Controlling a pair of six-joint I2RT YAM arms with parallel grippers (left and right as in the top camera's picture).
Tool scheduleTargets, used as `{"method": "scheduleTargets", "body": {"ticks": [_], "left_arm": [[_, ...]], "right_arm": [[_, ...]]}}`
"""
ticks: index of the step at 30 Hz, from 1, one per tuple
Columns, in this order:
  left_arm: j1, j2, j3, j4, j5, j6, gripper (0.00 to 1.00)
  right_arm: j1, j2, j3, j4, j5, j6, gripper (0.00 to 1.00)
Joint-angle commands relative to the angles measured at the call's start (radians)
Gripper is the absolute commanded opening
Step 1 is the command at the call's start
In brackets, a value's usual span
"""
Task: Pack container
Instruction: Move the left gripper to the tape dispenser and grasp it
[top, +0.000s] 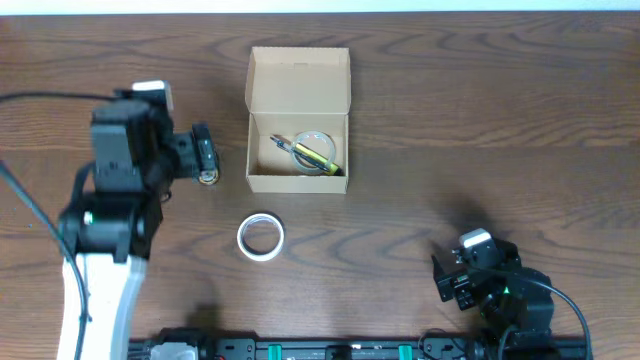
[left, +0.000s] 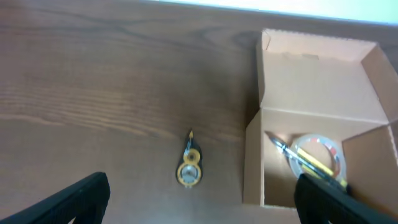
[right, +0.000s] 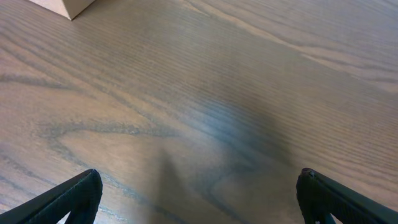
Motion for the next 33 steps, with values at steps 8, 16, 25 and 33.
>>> {"method": "scheduleTargets", "body": {"ticks": [8, 16, 25, 33], "left_arm": [[0.004, 0.246, 0.145, -0.062, -0.008, 0.010, 0.95], [0.097, 0.478, 0.145, -0.062, 0.037, 0.005, 0.95], [0.119, 0.703, 0.175, -0.064, 0.078, 0.007, 0.95], [0.106, 0.833, 0.280, -0.115, 0.078, 0.037, 0.95]], "right_arm": [[-0.008, -0.005, -0.008, -0.002, -0.005, -0.014, 0.99], [-0.008, -0.005, -0.008, -0.002, -0.005, -0.014, 0.99], [-0.008, -0.005, -0.008, -0.002, -0.005, -0.014, 0.99], [-0.008, -0.005, -0.008, -0.002, -0.005, -0.014, 0.99]]}}
